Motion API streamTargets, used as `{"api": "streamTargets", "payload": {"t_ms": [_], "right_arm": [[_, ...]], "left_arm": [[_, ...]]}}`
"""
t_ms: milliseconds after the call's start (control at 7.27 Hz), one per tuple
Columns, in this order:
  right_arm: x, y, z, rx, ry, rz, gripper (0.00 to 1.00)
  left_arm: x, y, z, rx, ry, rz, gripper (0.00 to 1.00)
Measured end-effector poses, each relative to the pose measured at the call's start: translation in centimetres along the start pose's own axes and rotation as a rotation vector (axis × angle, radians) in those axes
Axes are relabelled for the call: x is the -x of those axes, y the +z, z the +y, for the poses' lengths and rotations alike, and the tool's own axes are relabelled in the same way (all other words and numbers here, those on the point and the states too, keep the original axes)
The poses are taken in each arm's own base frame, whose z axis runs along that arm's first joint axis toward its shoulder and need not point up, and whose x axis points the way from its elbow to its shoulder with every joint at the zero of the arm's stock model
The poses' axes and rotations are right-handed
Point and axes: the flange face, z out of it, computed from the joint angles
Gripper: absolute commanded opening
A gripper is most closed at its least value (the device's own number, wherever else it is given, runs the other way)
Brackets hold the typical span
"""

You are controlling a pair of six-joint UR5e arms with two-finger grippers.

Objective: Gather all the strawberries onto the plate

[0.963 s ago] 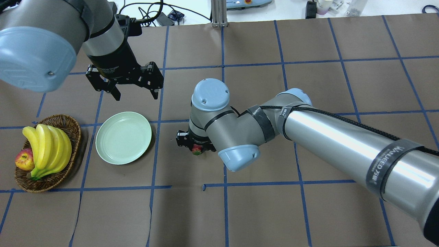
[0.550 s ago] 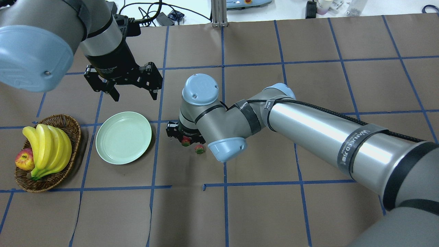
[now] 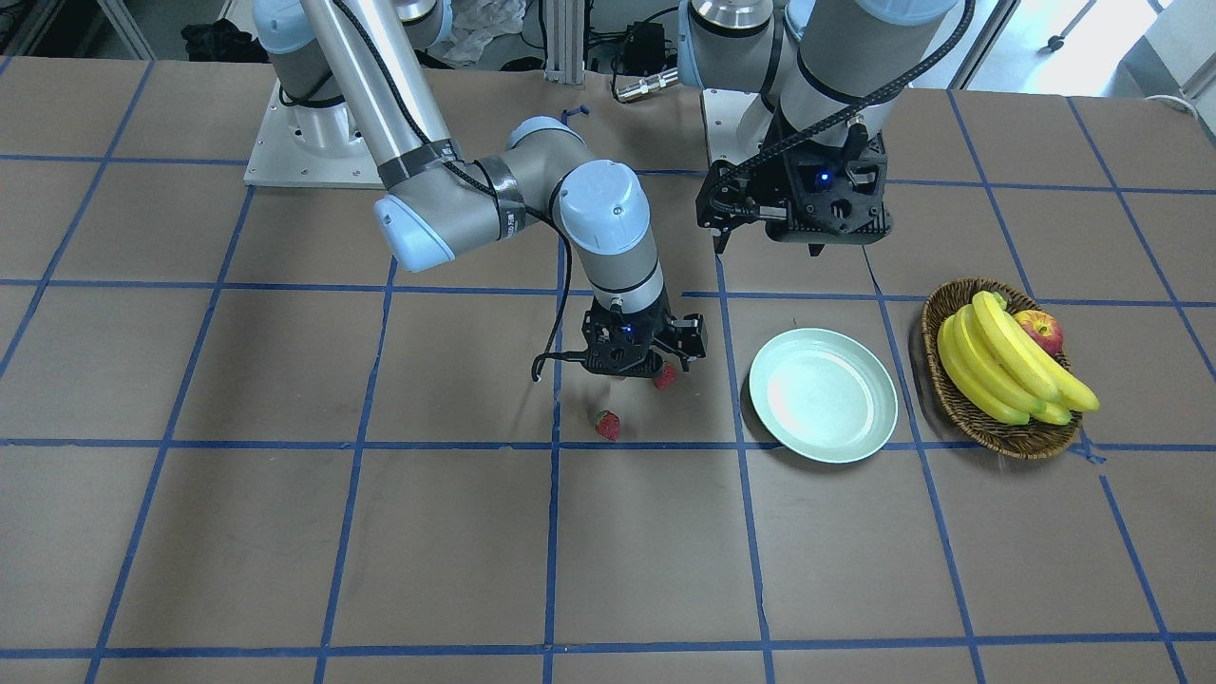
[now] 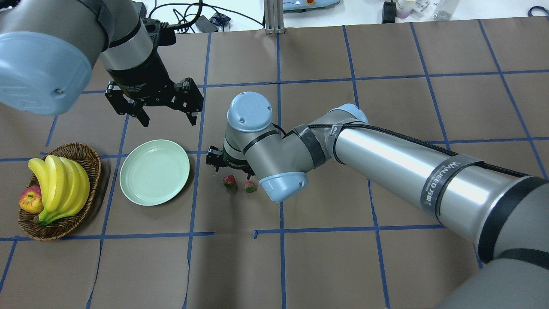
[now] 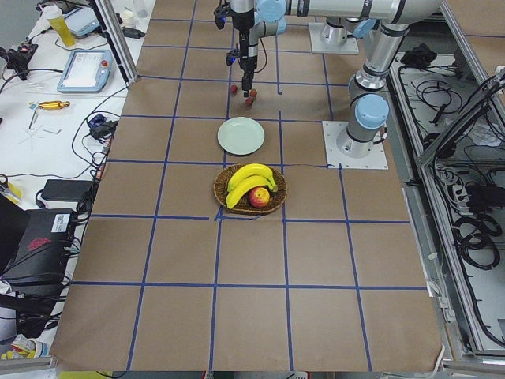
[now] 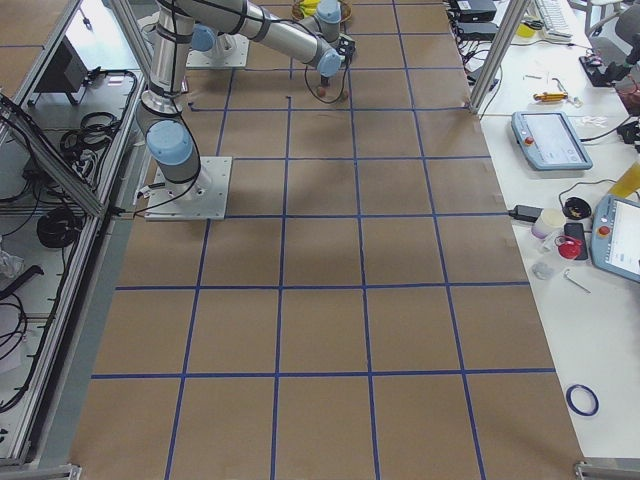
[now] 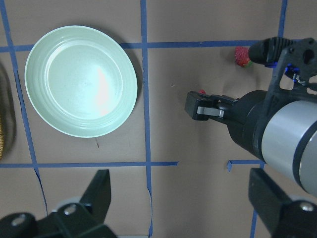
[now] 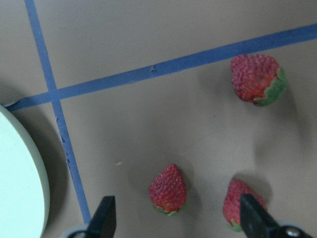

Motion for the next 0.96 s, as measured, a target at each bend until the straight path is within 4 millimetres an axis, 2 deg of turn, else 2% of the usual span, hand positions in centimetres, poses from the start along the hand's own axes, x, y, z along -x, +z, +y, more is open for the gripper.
{"api": "streamTargets", "payload": {"t_ms": [275,550,688,963], "right_arm": [[-3.1,-4.6,0.1,-0.074,0.001,0.164,1.00],[-8.1,-9.6,0.7,-0.171,0.011,0.310,1.00],[-10.5,-11.2,0.8,-0.197,0.016,0.340,1.00],[-14.1,-12.5,-0.5,-0.217,-0.015,0.399,1.00]], "left_arm": [[0.0,0.0,0.0,0.000,0.001,-0.001,1.00],[0.1,-0.1,0.0,-0.003,0.001,0.001,1.00],[0.1,-0.2,0.0,-0.005,0.001,0.002,1.00],[0.5,-0.6,-0.2,-0.012,-0.007,0.003,1.00]]}}
